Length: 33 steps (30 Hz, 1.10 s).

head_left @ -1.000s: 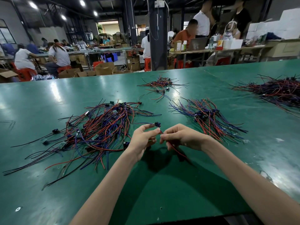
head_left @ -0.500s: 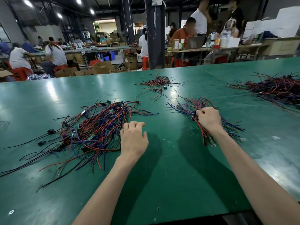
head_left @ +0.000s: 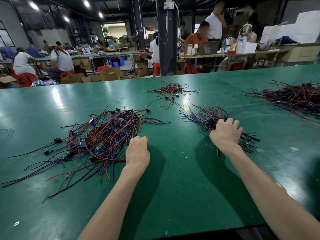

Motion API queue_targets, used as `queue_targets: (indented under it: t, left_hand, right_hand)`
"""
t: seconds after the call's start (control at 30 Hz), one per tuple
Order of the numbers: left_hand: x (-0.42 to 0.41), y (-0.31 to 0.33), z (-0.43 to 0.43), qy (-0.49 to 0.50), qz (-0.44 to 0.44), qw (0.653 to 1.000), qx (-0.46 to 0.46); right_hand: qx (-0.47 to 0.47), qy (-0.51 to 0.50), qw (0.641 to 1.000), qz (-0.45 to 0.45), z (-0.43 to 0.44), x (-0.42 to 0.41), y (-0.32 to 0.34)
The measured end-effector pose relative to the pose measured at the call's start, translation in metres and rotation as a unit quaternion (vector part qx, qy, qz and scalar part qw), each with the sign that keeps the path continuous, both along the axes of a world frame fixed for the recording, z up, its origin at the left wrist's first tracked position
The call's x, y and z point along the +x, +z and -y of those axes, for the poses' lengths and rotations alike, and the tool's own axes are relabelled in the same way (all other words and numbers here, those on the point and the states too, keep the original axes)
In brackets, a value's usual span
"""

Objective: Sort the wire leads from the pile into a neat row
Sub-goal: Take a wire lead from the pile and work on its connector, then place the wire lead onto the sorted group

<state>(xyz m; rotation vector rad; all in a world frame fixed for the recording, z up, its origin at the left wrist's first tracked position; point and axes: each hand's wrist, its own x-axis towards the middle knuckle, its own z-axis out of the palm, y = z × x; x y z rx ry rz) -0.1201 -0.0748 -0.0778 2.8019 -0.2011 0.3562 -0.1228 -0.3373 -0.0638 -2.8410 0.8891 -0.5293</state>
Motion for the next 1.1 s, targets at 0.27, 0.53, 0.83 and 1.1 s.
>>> queue_targets:
  t: [0.27, 0.53, 0.83, 1.1]
  left_hand:
    - [0.001, 0.001, 0.002, 0.131, -0.055, 0.988, 0.057]
    - [0.005, -0.001, 0.001, 0.135, -0.062, 0.988, 0.04]
    - [0.008, -0.002, 0.001, 0.121, -0.06, 0.989, 0.063]
    - [0.008, 0.003, -0.004, 0.185, -0.101, 0.969, 0.129]
  right_hand:
    - [-0.042, 0.087, 0.994, 0.051, -0.022, -0.001, -0.005]
    - [-0.031, 0.19, 0.978, 0.076, -0.041, -0.001, -0.015]
    - [0.035, 0.316, 0.946, 0.064, -0.07, -0.004, -0.026]
    - [0.082, 0.383, 0.918, 0.057, -0.09, -0.011, -0.028]
